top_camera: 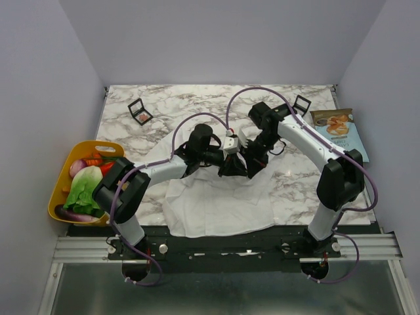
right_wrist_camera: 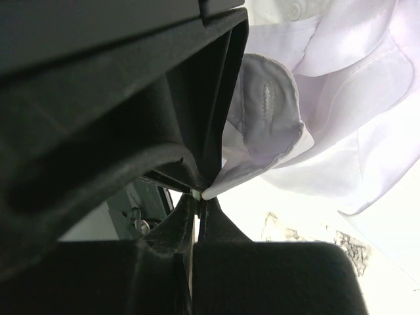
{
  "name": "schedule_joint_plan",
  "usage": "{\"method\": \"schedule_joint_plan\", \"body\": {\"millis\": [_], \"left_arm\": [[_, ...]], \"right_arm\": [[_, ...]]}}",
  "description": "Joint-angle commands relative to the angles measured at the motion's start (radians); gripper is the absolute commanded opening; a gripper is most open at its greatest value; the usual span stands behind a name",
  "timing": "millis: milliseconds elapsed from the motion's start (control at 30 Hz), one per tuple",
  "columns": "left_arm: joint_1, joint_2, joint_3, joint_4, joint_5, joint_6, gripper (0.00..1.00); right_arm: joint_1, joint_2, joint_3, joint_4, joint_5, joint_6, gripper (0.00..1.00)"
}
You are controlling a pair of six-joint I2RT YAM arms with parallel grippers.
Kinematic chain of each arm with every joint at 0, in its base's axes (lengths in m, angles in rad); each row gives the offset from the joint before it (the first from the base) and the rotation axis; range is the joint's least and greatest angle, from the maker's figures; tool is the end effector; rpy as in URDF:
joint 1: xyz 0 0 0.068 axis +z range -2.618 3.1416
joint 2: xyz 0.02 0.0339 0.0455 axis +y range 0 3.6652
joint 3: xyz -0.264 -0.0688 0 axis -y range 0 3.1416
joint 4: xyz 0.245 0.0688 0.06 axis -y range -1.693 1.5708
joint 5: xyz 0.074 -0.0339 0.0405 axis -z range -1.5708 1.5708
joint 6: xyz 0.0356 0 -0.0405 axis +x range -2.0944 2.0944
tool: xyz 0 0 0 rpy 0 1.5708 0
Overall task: Remove the brooch from the garment
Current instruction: Remove the brooch from the clothes.
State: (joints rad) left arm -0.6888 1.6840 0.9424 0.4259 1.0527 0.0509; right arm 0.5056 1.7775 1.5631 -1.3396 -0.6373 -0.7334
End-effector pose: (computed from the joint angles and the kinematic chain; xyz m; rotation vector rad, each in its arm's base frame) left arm 0.2568 -0.2515 0.2261 1.3648 1.4111 -1.4095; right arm 0.2768 0.1774 0.2758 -1.6923 2.3592 0.9488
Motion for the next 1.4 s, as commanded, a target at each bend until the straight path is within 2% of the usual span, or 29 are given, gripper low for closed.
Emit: {"method": "schedule_joint_plan", "body": {"millis": [0, 133, 300, 500, 633, 667, 867, 1000, 1167, 1367], "left_arm": [[0.006, 0.019, 0.013, 0.033, 0.066, -0.046, 0.17], [0.006, 0.025, 0.016, 0.019, 0.075, -0.046, 0.09], [0.006, 0.031, 0.019, 0.014, 0.082, -0.048, 0.04], [0.009, 0.034, 0.009, 0.043, 0.087, -0.101, 0.0], [0.029, 0.031, -0.031, 0.196, 0.07, -0.218, 0.0], [0.034, 0.029, -0.037, 0.224, 0.066, -0.239, 0.0], [0.075, 0.016, -0.074, 0.41, 0.038, -0.391, 0.0], [0.077, 0.011, -0.083, 0.442, 0.032, -0.431, 0.0], [0.098, 0.026, -0.116, 0.637, 0.0, -0.569, 0.0], [0.129, 0.046, -0.154, 0.895, -0.026, -0.781, 0.01]], "right_arm": [[0.005, -0.029, 0.006, -0.181, -0.035, -0.032, 0.01], [0.005, -0.032, 0.012, -0.176, -0.036, -0.034, 0.01], [0.005, -0.047, 0.029, -0.156, -0.018, -0.023, 0.01], [0.005, -0.076, 0.023, -0.074, 0.028, 0.0, 0.19], [0.002, -0.14, 0.006, 0.02, 0.057, 0.019, 0.35], [0.001, -0.154, 0.0, 0.04, 0.063, 0.023, 0.42], [-0.006, -0.236, -0.044, 0.166, 0.065, 0.054, 0.56], [-0.01, -0.268, -0.057, 0.259, 0.067, 0.094, 0.59], [-0.015, -0.328, -0.118, 0.399, 0.071, 0.129, 0.6], [-0.042, -0.473, -0.28, 0.689, 0.044, 0.181, 0.59]]}}
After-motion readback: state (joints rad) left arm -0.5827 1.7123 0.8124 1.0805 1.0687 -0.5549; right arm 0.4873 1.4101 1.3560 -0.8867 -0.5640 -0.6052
